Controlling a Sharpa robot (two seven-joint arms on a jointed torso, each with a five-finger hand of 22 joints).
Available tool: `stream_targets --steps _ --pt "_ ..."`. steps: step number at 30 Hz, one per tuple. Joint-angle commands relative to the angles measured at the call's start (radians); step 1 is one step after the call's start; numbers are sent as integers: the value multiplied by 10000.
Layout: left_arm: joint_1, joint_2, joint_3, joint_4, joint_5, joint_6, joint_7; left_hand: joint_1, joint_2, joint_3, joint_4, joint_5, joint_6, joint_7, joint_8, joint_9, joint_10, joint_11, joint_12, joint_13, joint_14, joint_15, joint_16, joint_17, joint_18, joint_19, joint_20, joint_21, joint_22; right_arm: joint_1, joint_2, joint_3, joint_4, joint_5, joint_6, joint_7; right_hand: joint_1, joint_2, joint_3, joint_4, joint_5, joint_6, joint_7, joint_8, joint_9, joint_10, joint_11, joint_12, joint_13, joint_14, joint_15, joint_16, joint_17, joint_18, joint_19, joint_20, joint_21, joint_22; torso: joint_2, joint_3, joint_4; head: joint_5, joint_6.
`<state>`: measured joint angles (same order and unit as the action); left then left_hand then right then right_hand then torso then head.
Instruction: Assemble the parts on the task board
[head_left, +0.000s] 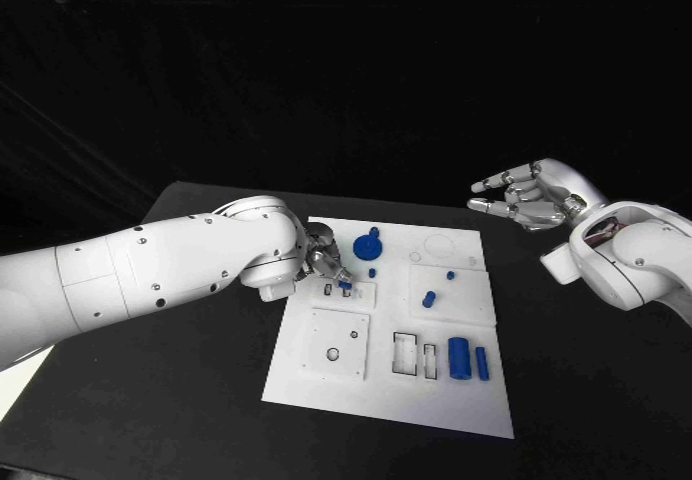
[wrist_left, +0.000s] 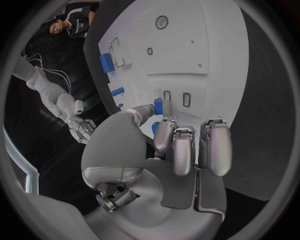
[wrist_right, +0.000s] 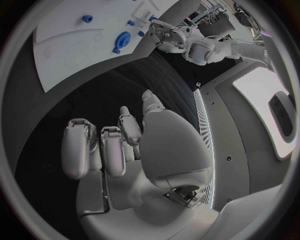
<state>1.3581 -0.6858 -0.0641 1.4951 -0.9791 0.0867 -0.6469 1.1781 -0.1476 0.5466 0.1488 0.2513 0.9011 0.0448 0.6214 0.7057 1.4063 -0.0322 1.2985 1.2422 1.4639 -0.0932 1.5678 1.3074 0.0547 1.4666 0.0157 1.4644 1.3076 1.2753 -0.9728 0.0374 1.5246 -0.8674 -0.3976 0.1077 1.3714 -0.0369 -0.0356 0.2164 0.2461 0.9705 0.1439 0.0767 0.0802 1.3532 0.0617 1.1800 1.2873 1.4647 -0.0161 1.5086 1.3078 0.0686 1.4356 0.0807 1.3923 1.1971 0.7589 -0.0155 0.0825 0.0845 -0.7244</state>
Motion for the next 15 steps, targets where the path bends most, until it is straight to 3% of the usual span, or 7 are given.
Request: stream_targets --steps 1,7,15 --pt "-81 -22 3 139 -943 -557 147 -36 -76 1904 -1837 41 102 -10 35 8 62 -2 64 33 1069 25 30 2634 -158 396 24 79 669 -5 -14 1 4 -72 35 22 -13 115 -39 -44 64 74 21 -12 6 -50 -34 -17 -8 842 -35 -29 1702 45 -44 11 -42 -11 20 -19 62 -23 13" --pt "-213 25 2 162 -1360 -488 121 -40 -78 1910 -1837 41 112 -13 35 7 73 -4 75 45 1069 23 30 2634 -158 397 22 79 670 -5 -16 1 9 -70 20 33 -36 114 -55 -35 74 75 22 -12 6 -58 -34 -31 -19 838 -34 -41 1687 47 -49 11 -49 -25 29 -1 33 7 -20" --pt "-363 171 1 19 -1502 -144 64 -46 -76 1917 -1834 41 121 -14 35 6 77 -5 75 45 1069 23 30 2634 -156 395 21 76 663 -4 -11 1 14 -70 -1 34 -36 114 -55 -35 74 75 22 -12 6 -58 -34 -31 -19 838 -34 -41 1687 47 -49 11 -49 -25 38 -9 19 -15 -45"
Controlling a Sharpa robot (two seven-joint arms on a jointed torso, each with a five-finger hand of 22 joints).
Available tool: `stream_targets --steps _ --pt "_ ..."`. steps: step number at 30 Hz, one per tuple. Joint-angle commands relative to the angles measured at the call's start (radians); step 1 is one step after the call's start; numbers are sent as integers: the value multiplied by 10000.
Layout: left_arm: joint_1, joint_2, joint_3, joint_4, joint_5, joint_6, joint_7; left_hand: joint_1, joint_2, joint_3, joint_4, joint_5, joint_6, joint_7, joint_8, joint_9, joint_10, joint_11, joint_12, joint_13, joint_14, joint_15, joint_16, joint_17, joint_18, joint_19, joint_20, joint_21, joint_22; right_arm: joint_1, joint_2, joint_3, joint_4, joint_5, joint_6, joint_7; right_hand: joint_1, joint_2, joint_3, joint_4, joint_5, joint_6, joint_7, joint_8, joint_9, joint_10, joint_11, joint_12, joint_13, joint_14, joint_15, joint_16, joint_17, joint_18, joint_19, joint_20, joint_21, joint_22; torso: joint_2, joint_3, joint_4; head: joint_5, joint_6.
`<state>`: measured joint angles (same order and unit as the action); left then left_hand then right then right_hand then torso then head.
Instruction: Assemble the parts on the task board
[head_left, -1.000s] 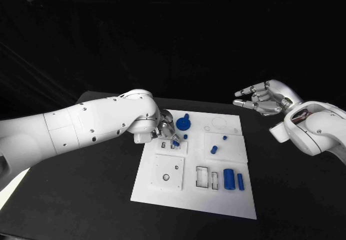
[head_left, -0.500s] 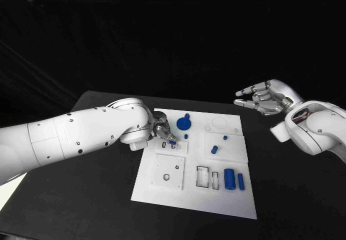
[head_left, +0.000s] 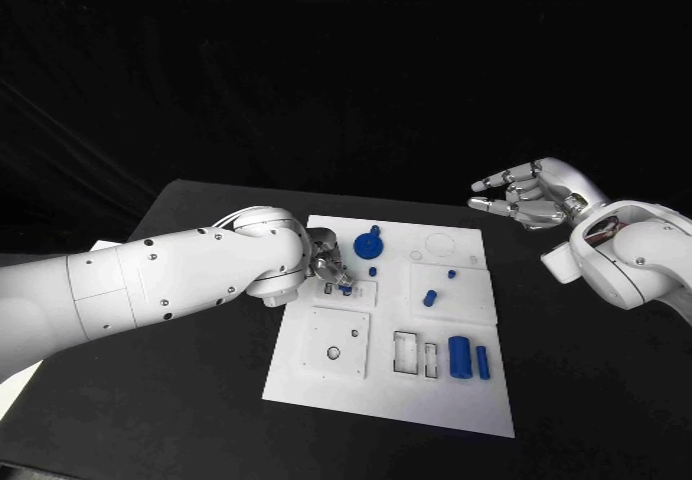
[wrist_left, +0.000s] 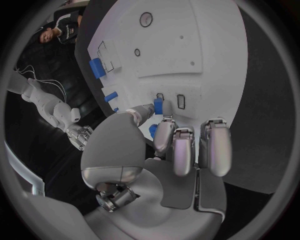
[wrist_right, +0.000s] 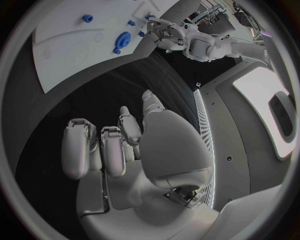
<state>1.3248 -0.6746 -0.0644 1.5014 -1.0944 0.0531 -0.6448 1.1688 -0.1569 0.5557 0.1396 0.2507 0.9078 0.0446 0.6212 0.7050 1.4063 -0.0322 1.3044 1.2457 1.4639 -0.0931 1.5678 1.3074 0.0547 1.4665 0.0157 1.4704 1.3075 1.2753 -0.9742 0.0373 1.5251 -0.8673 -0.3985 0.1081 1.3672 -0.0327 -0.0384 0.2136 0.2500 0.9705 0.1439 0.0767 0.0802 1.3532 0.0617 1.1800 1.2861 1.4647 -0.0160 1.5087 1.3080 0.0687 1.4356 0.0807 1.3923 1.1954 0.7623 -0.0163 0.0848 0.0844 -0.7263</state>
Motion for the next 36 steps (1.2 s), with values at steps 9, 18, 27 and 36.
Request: stream_targets --steps 9,18,27,36 --pt "-84 128 2 -103 -338 561 12 41 21 1832 -1739 47 61 -14 34 11 83 -6 21 17 1069 20 30 2634 -157 396 20 17 665 -4 -1 2 12 -70 27 36 -2 74 -34 -5 37 77 21 -12 7 -59 -34 -33 -9 839 -34 -38 1691 46 -49 11 -50 -9 -7 3 7 -45 -75" --pt "-89 129 2 -60 -321 834 -1 22 10 1835 -1735 45 77 -18 37 13 68 -8 -14 -27 1069 20 30 2634 -162 405 18 31 693 -4 3 2 -9 24 90 66 -7 80 -37 -4 40 80 20 -10 7 -60 -34 -36 -12 838 -34 -43 1684 46 -49 11 -51 -10 -17 -3 12 -52 -123" --pt "-90 99 3 -35 -233 953 -11 -5 -7 1884 -1736 114 106 -31 48 24 37 -20 -83 -106 1069 11 30 2634 -173 423 12 60 750 -4 6 2 -30 75 200 50 -7 91 -36 -4 47 82 19 -10 7 -64 -35 -41 -16 835 -34 -51 1673 51 -58 11 -63 -35 -10 -3 16 -4 -166" --pt "-91 140 3 -114 -153 916 -26 -29 23 1933 -1713 151 94 -26 50 36 11 -17 -123 -145 1069 8 30 2634 -159 398 9 24 681 -4 54 2 -71 72 286 78 34 131 -20 -35 82 86 17 -10 7 -87 -39 -76 -43 829 -37 -69 1650 60 -76 10 -89 -81 -14 -3 18 26 -158"
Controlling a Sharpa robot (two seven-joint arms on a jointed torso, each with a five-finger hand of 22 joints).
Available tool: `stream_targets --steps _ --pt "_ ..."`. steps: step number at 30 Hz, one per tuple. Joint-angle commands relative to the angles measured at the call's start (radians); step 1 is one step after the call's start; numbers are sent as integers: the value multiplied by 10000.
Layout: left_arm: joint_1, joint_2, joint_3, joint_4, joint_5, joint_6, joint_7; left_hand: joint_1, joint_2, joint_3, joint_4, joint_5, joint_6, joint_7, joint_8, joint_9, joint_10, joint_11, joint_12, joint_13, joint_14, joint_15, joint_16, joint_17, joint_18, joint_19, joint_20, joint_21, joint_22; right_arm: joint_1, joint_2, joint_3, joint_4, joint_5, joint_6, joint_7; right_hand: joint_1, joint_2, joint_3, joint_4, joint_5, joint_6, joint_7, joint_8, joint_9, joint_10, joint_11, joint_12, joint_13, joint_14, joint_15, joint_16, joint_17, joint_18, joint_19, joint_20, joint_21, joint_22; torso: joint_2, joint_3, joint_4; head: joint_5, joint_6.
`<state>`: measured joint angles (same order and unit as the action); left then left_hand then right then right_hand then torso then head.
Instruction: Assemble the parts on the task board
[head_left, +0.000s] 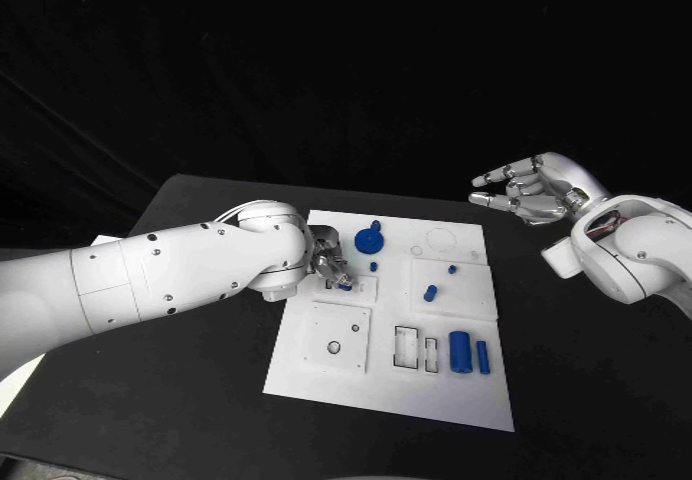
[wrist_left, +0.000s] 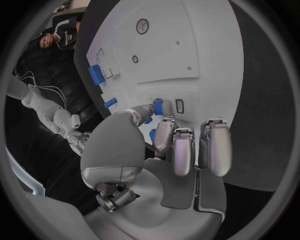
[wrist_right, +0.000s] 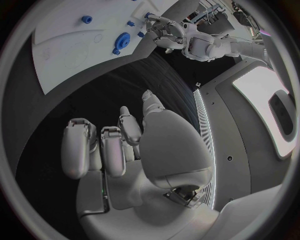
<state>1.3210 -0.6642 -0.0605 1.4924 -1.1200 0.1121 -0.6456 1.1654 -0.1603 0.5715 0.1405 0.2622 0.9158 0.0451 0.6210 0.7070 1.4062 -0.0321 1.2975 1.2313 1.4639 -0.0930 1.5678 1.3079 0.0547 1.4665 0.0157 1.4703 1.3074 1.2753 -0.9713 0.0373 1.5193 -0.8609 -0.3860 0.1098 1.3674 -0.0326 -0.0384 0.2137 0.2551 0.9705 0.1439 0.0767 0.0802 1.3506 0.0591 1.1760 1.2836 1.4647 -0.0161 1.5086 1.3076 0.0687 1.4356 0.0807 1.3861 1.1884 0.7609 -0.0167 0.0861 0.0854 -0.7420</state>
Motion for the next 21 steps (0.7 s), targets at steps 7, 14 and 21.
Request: stream_targets --steps 7,14,21 --pt "-52 91 -37 -122 212 307 -27 -72 56 1781 -1678 40 23 -40 69 35 59 -19 17 83 1069 7 30 2629 -175 424 7 65 762 -4 39 2 -26 -33 118 19 121 153 2 -111 76 85 18 -13 5 -104 -16 -99 -64 823 -40 -89 1629 70 -97 7 -58 -64 6 7 -8 71 -12" --pt "-50 192 -38 -301 683 147 -19 -1293 223 1174 -707 -25 225 -185 135 83 132 -104 108 176 1069 -44 30 2629 -187 443 -20 103 839 -4 34 2 -22 -45 65 21 142 167 8 -133 113 85 19 -15 4 -157 -15 -187 -128 804 -41 -145 1554 88 -132 6 -107 -156 2 10 -7 77 15" --pt "-49 337 -41 -511 812 223 -17 -1481 228 929 -610 -20 317 -254 164 106 146 -165 150 229 1069 -99 30 2629 -197 460 -73 133 901 -3 10 2 -12 -49 38 41 151 153 -6 -160 189 77 24 -21 0 -175 -13 -209 -145 795 -40 -172 1521 96 -151 6 -135 -202 13 6 -6 73 8"
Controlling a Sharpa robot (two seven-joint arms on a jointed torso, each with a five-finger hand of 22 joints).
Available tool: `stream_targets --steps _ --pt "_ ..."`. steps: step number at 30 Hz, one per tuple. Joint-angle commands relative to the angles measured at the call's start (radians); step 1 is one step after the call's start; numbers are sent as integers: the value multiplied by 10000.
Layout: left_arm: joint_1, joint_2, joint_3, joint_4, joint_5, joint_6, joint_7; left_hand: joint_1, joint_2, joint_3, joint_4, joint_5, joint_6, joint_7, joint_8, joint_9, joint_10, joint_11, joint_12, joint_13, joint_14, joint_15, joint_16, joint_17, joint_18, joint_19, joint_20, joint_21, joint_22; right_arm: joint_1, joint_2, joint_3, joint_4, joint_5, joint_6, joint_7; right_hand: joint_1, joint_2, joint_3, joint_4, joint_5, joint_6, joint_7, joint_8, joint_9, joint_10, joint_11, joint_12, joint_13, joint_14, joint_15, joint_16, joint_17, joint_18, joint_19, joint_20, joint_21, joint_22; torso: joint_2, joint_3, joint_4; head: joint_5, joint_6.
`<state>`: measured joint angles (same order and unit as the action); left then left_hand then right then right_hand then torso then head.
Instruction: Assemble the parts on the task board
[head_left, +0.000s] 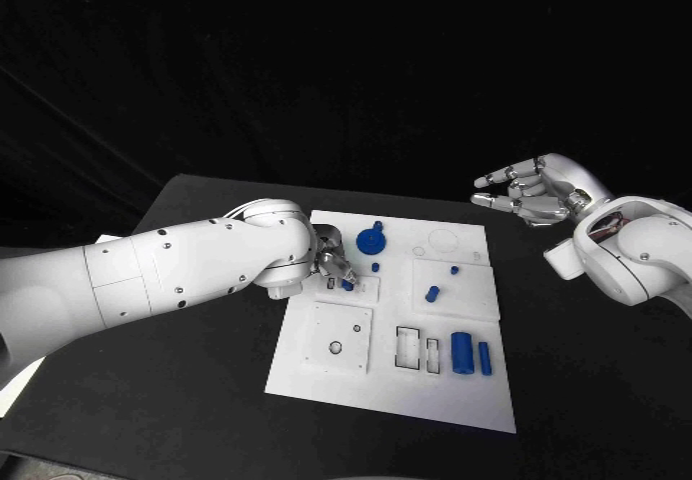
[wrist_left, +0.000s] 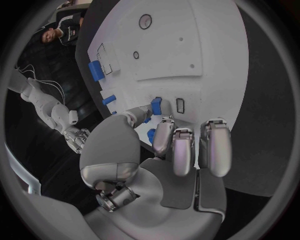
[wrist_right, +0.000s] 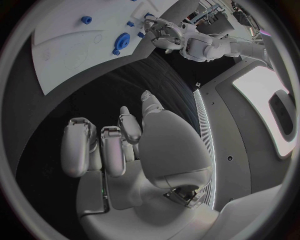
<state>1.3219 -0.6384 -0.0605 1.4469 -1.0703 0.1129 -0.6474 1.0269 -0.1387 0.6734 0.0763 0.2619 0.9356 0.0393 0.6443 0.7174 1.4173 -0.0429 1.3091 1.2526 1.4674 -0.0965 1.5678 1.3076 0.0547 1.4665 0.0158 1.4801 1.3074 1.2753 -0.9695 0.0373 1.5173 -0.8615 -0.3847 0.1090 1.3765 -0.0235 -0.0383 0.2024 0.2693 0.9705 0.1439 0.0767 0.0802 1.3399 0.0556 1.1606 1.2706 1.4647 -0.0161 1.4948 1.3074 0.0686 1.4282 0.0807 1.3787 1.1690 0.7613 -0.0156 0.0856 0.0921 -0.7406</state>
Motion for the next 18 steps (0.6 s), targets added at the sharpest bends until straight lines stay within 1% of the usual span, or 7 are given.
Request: stream_targets --steps 1,4,8,11,18 --pt "-58 91 -41 -73 319 225 1 -96 12 -91 32 -17 120 -197 -68 3 34 -57 34 17 1034 -65 30 2632 -197 461 -74 35 902 -3 -11 1 8 -44 22 49 61 62 -6 -47 48 78 23 -21 1 -69 21 -55 -15 795 -40 -33 1523 97 -78 7 -61 -9 9 -4 -4 7 4" --pt "-58 126 -42 -123 330 259 2 -122 -6 -146 34 -18 143 -212 -57 11 41 -69 46 31 1034 -76 30 2632 -200 465 -84 41 916 -2 -20 1 13 -44 16 50 67 52 -12 -61 73 72 25 -25 -1 -80 22 -72 -28 791 -40 -44 1511 98 -82 6 -68 -19 4 0 -11 18 -9" --pt "-57 158 -42 -159 336 304 4 -147 -15 -202 38 -19 173 -227 -40 20 56 -81 70 60 1034 -86 30 2632 -204 472 -95 53 940 -2 -28 1 21 -44 -17 55 67 52 -12 -61 73 72 25 -25 -1 -80 22 -72 -28 791 -40 -44 1511 98 -82 6 -68 -19 2 5 -6 0 -28" --pt "-57 175 -43 -185 337 320 5 -182 -26 -277 47 -18 217 -248 -13 36 74 -99 96 90 1034 -98 30 2632 -209 481 -108 67 968 -2 -36 1 30 -44 -49 62 76 32 -23 -81 103 45 31 -40 -8 -101 26 -104 -52 791 -38 -47 1510 102 -92 7 -82 -42 1 -1 5 -12 -43" --pt "-57 199 -43 -258 259 388 4 -333 -46 -558 125 -24 330 -299 67 81 116 -141 149 155 1034 -137 30 2632 -218 496 -145 89 1017 -2 -41 1 41 -44 -59 79 75 27 -28 -86 110 33 34 -46 -11 -112 29 -120 -64 789 -37 -51 1505 103 -93 7 -85 -45 -3 -3 -2 4 -47"
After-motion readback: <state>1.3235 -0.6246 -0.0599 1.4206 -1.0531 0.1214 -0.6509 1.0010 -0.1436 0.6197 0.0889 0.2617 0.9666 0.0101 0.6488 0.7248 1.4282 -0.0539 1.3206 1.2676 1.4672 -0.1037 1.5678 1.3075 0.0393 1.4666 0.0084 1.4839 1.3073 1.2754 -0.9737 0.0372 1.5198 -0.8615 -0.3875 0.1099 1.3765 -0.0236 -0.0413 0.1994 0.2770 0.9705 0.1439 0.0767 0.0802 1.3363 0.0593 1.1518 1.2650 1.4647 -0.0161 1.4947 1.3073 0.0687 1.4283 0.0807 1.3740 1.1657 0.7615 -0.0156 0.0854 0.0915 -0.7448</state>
